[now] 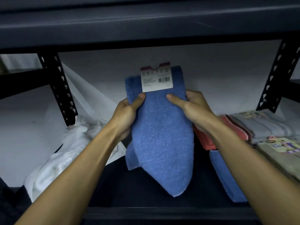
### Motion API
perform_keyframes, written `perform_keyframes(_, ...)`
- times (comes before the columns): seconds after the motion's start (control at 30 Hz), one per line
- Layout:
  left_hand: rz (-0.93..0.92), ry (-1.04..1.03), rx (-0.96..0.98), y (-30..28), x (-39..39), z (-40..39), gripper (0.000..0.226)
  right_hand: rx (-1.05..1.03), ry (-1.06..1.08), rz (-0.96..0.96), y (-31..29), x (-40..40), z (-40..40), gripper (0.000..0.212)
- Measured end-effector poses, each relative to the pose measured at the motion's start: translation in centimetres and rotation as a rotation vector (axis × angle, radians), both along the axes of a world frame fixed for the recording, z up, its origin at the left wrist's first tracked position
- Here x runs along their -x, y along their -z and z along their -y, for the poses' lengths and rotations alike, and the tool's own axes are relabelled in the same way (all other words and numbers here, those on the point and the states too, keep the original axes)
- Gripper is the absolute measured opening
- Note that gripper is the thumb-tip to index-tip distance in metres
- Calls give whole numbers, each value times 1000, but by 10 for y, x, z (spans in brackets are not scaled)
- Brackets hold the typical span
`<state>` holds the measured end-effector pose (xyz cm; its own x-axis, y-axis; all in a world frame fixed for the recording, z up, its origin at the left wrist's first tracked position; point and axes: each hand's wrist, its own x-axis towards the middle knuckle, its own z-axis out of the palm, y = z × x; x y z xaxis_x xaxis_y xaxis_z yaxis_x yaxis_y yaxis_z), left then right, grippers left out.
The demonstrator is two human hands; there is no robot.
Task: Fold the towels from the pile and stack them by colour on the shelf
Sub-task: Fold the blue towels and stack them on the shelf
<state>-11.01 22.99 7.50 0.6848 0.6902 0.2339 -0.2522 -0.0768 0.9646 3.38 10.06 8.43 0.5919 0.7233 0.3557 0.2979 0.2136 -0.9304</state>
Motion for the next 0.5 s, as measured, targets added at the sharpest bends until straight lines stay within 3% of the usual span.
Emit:
perform_keyframes(0.13, -376, 134, -420, 0, 16, -1, 27, -4, 99, -63, 2, 9, -1, 21)
perform_keyframes(0.23, -449, 144, -496, 4, 19, -1, 31, 40, 106, -134, 8, 14, 4, 23)
perform_keyframes(0.4, -306, 38, -144, 0, 4, -6, 12, 83, 104, -344, 3, 2, 1, 22)
perform_keyframes(0.5, -375, -16, 25, 9, -12, -10, 17, 162, 177, -405, 13, -13, -14, 33)
